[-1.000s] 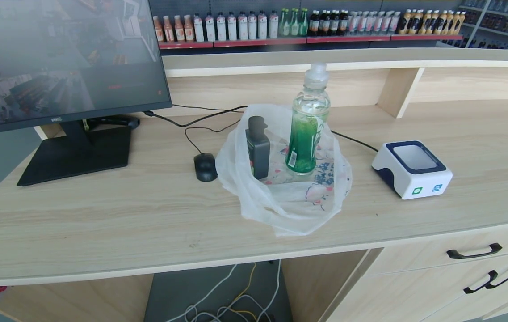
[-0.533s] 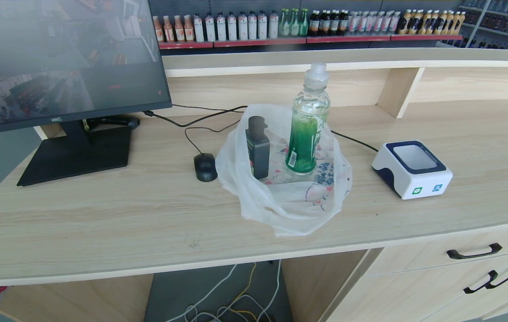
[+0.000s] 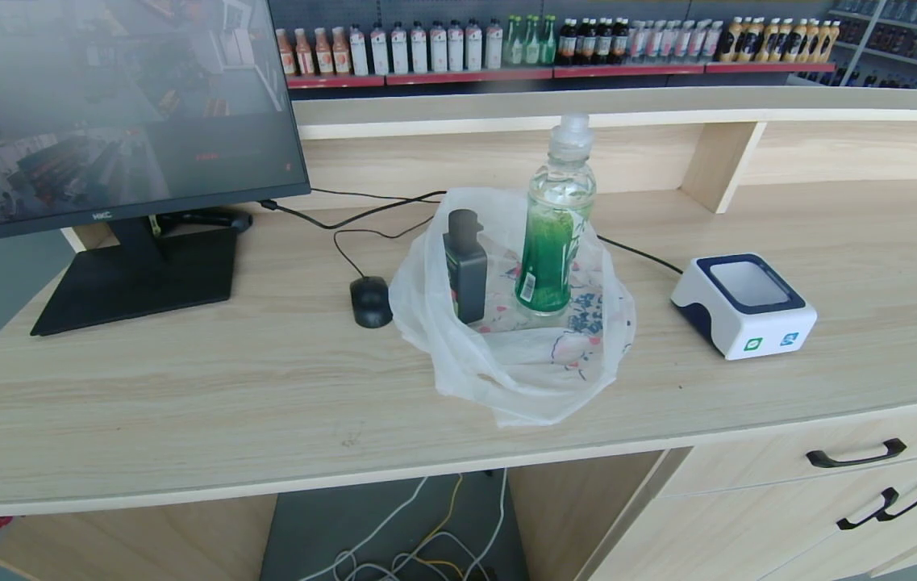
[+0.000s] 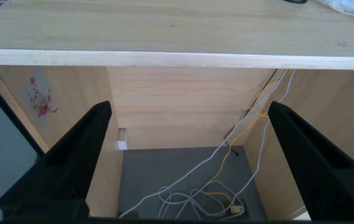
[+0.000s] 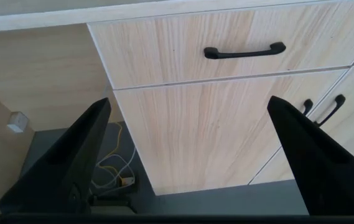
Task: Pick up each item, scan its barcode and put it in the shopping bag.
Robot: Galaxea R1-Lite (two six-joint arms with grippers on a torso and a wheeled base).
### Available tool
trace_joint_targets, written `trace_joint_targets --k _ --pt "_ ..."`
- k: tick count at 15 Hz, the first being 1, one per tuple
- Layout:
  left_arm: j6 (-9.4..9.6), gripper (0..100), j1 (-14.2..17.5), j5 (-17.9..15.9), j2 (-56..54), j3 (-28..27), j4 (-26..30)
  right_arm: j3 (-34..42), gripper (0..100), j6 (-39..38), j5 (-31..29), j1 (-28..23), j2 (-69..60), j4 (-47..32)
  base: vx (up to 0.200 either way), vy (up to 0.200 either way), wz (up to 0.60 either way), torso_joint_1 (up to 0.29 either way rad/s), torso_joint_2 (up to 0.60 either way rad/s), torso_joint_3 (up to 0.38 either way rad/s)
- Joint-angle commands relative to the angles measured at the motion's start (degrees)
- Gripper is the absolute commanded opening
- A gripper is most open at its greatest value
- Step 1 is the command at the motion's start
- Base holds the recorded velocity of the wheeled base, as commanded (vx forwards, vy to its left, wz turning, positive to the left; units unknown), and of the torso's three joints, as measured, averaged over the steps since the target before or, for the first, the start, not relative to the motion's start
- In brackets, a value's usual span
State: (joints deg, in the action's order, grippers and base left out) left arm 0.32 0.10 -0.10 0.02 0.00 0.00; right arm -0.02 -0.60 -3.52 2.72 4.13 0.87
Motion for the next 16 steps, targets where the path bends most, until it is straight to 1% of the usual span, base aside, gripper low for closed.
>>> trace_joint_targets --k 1,10,16 --pt "0.03 100 0.1 0.0 0.0 0.0 0.0 0.0 100 0.0 0.0 0.0 0.3 0.0 0.000 0.000 0.00 0.000 0.00 0.000" --pt "-0.05 100 0.1 0.0 0.0 0.0 0.0 0.0 100 0.0 0.0 0.0 0.3 0.0 0.000 0.000 0.00 0.000 0.00 0.000" --pt "0.03 100 0.1 0.0 0.0 0.0 0.0 0.0 100 0.0 0.0 0.0 0.3 0.0 0.000 -0.200 0.00 0.001 0.00 0.002"
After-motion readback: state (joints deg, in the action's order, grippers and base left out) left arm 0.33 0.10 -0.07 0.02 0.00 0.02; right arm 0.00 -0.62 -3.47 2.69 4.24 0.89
